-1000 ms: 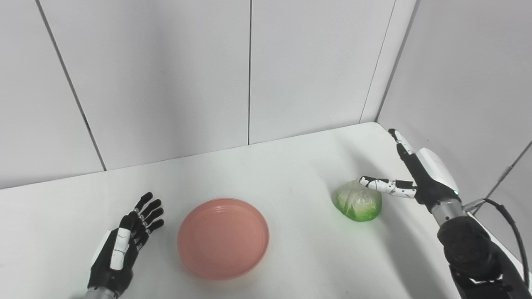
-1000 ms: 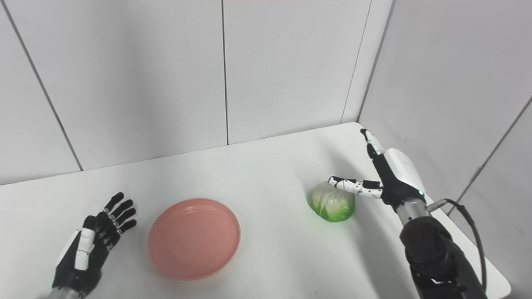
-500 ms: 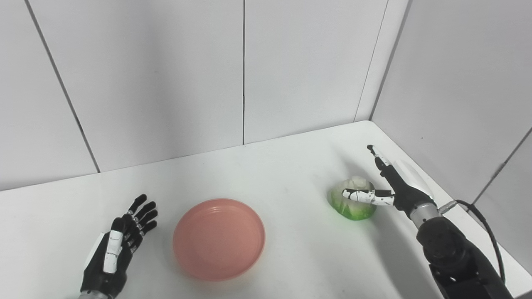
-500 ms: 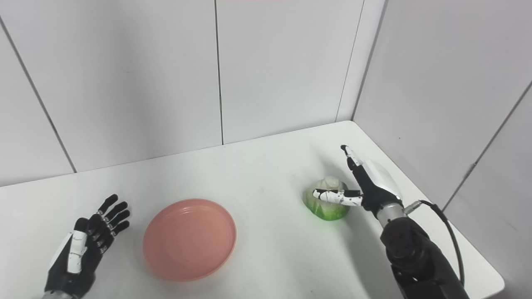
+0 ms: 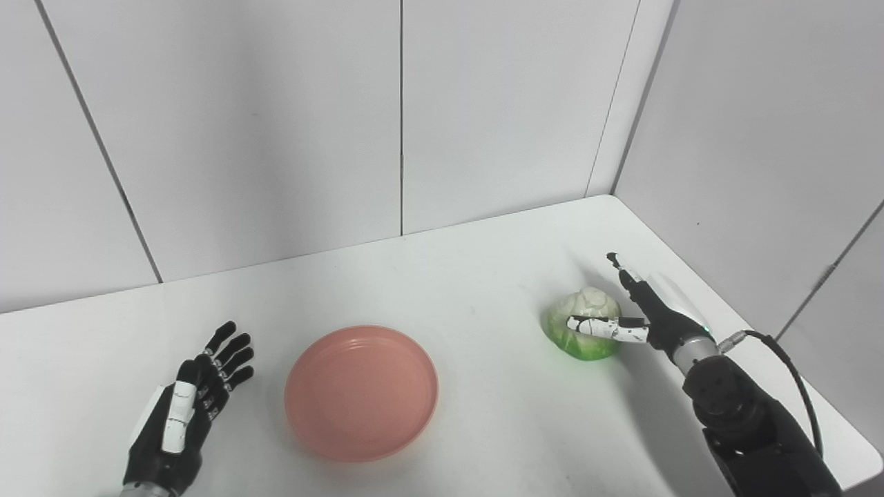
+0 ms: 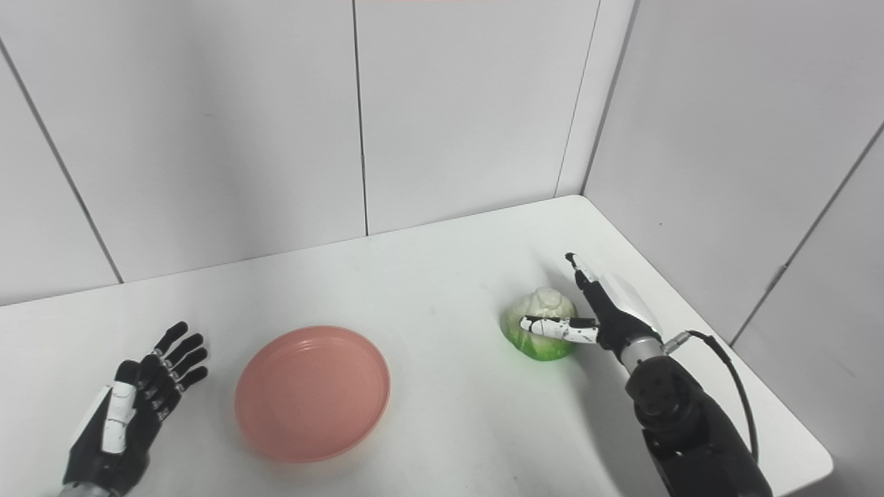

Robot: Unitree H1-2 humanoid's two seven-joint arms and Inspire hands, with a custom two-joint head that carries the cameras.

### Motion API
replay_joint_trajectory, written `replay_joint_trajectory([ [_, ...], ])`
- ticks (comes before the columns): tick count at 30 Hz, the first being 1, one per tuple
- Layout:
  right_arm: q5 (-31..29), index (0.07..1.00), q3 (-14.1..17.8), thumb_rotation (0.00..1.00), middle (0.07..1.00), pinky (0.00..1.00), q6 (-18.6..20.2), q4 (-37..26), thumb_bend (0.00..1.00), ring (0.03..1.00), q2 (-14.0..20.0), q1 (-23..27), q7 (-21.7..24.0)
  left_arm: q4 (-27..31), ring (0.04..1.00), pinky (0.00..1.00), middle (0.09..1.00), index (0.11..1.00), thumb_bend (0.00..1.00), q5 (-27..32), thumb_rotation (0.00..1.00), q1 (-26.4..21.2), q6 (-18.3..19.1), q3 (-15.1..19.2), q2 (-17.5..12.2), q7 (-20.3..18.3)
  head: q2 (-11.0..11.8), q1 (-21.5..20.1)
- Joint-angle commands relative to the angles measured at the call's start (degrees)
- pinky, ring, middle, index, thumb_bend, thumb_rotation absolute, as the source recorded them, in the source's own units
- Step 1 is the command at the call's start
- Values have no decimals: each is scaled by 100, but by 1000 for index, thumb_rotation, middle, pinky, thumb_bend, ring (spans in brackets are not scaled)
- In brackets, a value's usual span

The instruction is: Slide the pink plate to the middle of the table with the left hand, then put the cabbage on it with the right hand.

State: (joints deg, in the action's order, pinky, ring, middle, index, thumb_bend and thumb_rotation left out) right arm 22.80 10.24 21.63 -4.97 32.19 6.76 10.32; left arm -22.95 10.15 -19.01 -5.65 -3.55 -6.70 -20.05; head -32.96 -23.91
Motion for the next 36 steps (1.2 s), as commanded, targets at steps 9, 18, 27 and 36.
replay_joint_trajectory([
  [9,55,996,-150,585,971,848,-346,236,1000,947,321,276,-195,-210,909,884,914,910,910,-99,941,348,488,83,-210,117,-43,11],
  [18,166,972,-380,592,950,846,-432,301,1000,930,340,384,-251,-216,908,882,916,915,944,-167,933,338,523,63,-208,164,-52,27],
  [27,-201,887,-421,464,907,858,-663,398,1000,907,395,444,-70,-121,911,888,920,917,938,-160,937,360,600,70,-195,183,-96,17],
  [36,-48,508,-531,5,481,491,-1182,768,545,498,298,576,-467,-57,911,879,922,921,931,-123,934,370,690,73,-213,143,-122,29],
])
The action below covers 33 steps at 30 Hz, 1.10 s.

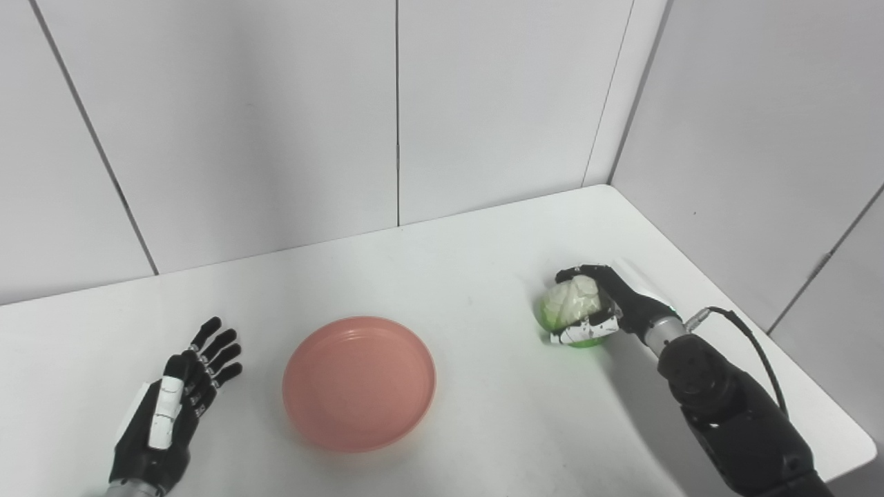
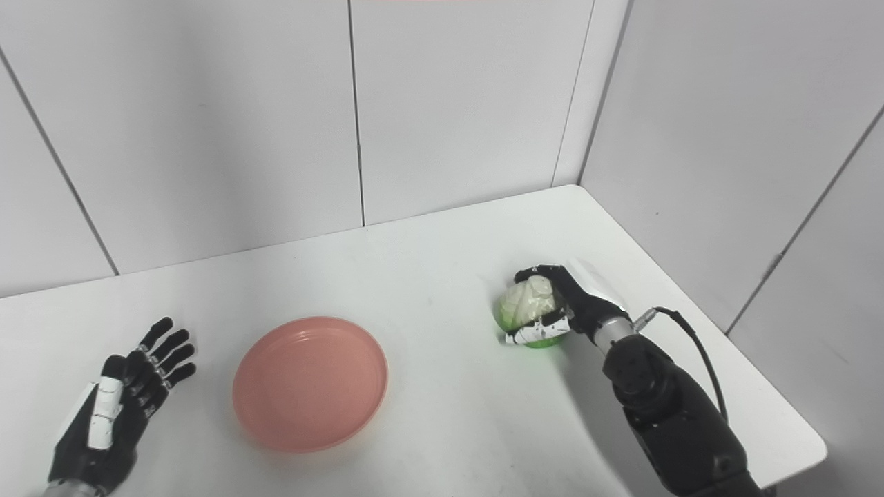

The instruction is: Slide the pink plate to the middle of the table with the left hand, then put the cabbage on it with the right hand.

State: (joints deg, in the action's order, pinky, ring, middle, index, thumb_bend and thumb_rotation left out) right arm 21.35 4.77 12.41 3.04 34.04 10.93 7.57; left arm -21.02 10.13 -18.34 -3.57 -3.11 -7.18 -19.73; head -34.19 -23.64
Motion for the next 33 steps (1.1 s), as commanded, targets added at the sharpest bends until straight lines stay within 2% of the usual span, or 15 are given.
replay_joint_trajectory([
  [1,115,503,5,2,476,481,-293,10,536,488,108,168,-232,-254,910,878,921,921,931,-113,932,300,495,33,-163,110,3,6],
  [7,110,509,12,0,451,443,-308,90,527,463,73,174,-369,-286,911,888,921,921,924,-148,942,287,439,21,-163,121,20,7],
  [16,54,511,33,0,452,445,-347,108,526,463,22,166,-501,-267,910,886,917,919,943,-125,932,289,556,19,-173,103,38,54],
  [22,64,512,38,0,454,459,-202,-30,526,474,15,160,-458,-233,908,880,917,919,949,-129,928,308,569,21,-131,142,57,81],
  [24,83,512,42,0,454,451,-306,-66,526,465,38,160,-492,-288,906,877,915,916,949,-125,922,298,506,30,-116,145,62,94],
  [27,129,508,48,0,462,453,-409,-268,527,465,68,180,-524,-315,905,879,913,914,958,-137,917,281,515,19,-106,148,87,130],
  [33,81,495,53,0,476,439,-347,-861,528,469,74,313,-377,-356,905,877,913,914,936,-159,912,282,385,-2,-23,161,121,259],
])
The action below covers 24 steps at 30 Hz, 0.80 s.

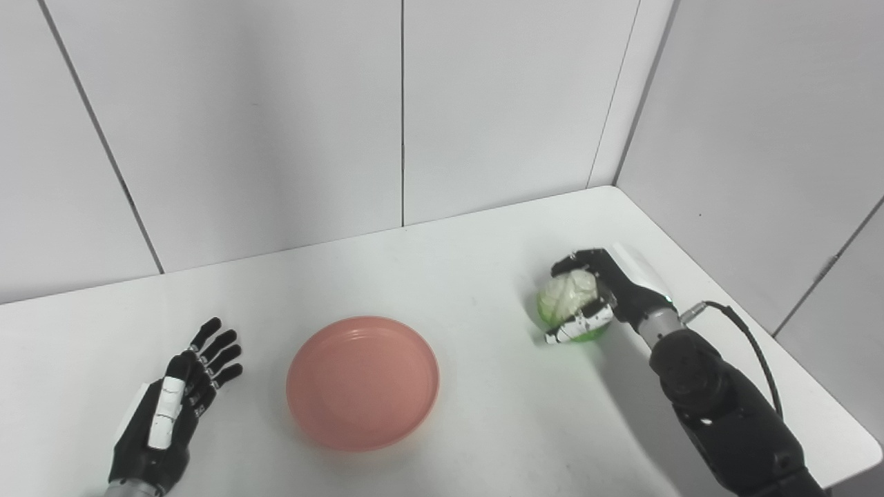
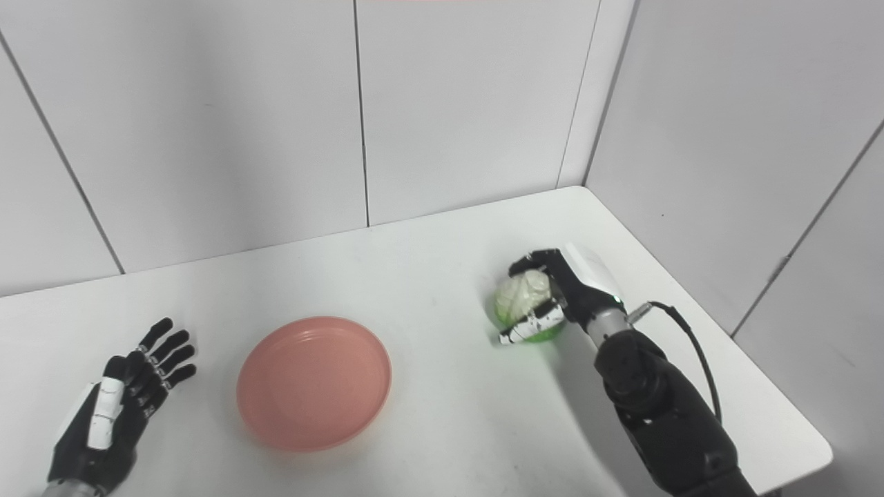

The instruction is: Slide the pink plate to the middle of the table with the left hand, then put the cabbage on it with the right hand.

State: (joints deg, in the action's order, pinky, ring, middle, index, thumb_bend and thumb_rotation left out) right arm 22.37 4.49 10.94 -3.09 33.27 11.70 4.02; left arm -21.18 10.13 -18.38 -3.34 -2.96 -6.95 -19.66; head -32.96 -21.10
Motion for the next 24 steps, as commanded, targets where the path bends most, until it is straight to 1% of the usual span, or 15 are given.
replay_joint_trajectory([
  [1,-51,491,86,0,481,443,-167,-319,528,479,139,261,12,-349,904,873,912,913,934,-170,914,286,337,-23,-36,159,-1,5],
  [3,-71,490,57,0,483,446,-222,-440,528,482,125,320,60,-328,904,873,912,912,930,-193,917,293,330,-45,-20,166,6,53],
  [6,-27,496,-59,0,475,426,-293,-681,528,458,117,449,194,-316,906,874,912,909,930,-229,916,296,322,-88,20,187,24,178],
  [8,48,503,-116,0,471,414,-212,-790,527,453,112,513,265,-341,907,873,913,911,931,-269,926,287,286,-132,41,208,35,257],
  [10,125,512,-220,0,462,397,42,-1007,526,442,40,643,407,-430,900,864,907,904,929,-300,926,267,153,-153,100,274,45,363],
  [12,177,515,-334,0,456,387,183,-1160,525,432,-43,785,562,-454,897,871,902,899,926,-370,935,267,74,-189,168,371,56,485],
  [13,169,515,-404,0,456,386,126,-1163,525,432,-81,861,614,-415,897,872,901,898,926,-408,937,276,98,-214,212,425,64,626],
  [16,114,513,-596,0,458,397,-48,-1097,525,434,-194,1055,743,-291,900,897,904,903,909,-476,965,293,180,-300,290,496,78,801],
  [17,119,509,-639,0,463,406,-85,-1079,525,437,-210,1091,762,-272,904,906,907,907,898,-483,974,293,192,-323,296,503,78,801],
  [18,128,508,-716,0,464,409,-78,-1060,525,438,-267,1154,802,-251,905,909,909,908,895,-501,977,290,205,-348,335,549,88,959],
  [19,134,507,-765,0,466,412,-62,-1050,526,440,-309,1195,830,-241,904,914,909,908,891,-509,975,287,213,-364,361,583,88,959],
  [20,118,506,-850,0,467,413,-46,-1024,526,441,-365,1260,899,-216,903,917,909,907,889,-526,974,287,236,-398,398,618,97,1138],
  [21,86,506,-914,0,468,422,-46,-993,526,447,-413,1315,955,-195,908,933,915,910,877,-544,981,286,264,-427,433,654,101,1221],
  [23,3,506,-985,0,468,426,-133,-896,525,451,-460,1385,1018,-165,910,944,918,911,873,-595,983,284,312,-471,504,723,111,1468],
  [24,-12,507,-1040,0,467,425,-182,-838,525,450,-517,1431,1036,-138,914,949,920,912,872,-628,986,286,334,-493,532,758,111,1468],
])
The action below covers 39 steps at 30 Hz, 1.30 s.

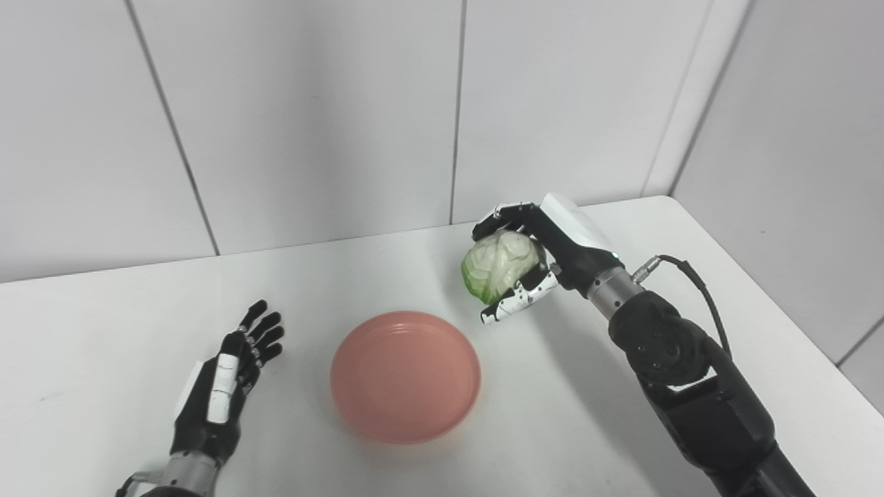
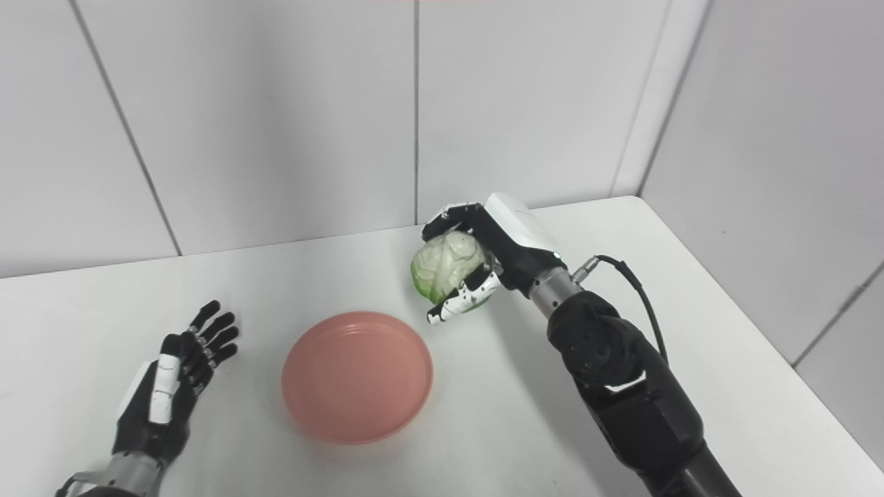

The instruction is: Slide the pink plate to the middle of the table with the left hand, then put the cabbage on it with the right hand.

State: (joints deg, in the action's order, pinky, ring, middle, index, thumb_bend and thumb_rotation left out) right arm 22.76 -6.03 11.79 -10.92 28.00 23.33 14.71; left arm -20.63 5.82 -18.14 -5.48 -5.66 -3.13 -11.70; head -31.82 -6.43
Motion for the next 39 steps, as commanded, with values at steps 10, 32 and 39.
replay_joint_trajectory([
  [10,-115,515,-507,0,457,379,-698,399,524,429,-562,546,49,43,946,940,945,942,861,-451,1000,269,844,-496,298,180,21,535],
  [32,193,511,-1047,0,464,417,-883,1001,524,450,-1040,448,169,9,929,911,929,924,874,-489,1000,248,716,-564,316,262,-117,585],
  [39,283,502,-1078,0,473,435,-969,1138,525,467,-987,412,192,74,932,916,934,931,881,-466,1000,257,792,-562,316,259,-161,565],
])
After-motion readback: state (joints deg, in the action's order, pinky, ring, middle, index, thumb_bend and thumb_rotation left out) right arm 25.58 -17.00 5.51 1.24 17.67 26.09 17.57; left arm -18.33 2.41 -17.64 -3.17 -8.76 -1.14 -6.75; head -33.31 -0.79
